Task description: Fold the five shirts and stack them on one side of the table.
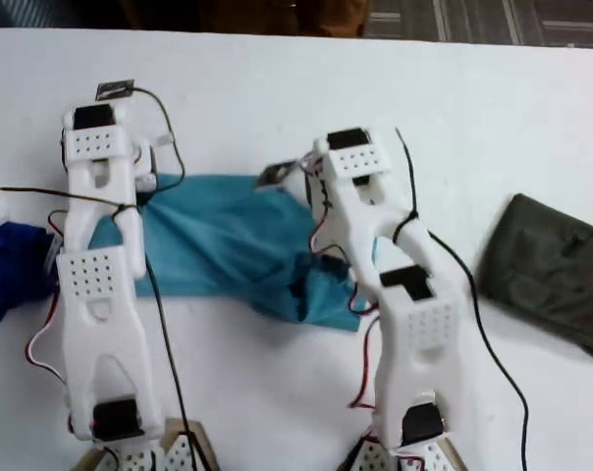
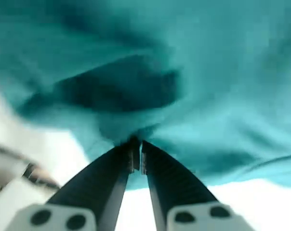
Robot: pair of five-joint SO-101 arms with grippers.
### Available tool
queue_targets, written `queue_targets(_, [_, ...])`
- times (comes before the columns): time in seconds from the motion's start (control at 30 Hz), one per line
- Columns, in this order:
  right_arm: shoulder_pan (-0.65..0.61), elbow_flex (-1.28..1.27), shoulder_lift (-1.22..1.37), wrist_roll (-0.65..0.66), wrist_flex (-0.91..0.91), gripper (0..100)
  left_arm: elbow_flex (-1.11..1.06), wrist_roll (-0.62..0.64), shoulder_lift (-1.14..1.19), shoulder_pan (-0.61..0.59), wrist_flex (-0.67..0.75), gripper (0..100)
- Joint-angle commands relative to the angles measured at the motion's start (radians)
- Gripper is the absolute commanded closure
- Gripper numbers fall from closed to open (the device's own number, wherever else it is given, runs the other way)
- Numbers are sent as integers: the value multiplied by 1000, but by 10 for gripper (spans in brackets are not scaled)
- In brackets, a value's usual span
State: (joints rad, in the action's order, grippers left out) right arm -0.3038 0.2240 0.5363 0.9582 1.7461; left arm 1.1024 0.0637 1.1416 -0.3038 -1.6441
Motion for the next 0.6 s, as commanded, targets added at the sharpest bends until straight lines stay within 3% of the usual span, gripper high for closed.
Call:
queue_targets(0.0, [1, -195, -171, 52, 22, 979, 15, 6, 3, -44, 32, 973])
queue_targets(0.2, [8, -327, -332, 94, 21, 979, 15, 6, 3, -44, 32, 973])
queue_targets(0.43, [-30, -2, -392, -48, 13, 979, 15, 6, 3, -44, 32, 973])
queue_targets(0.57, [-91, 121, -289, -101, -25, 979, 15, 6, 3, -44, 34, 973])
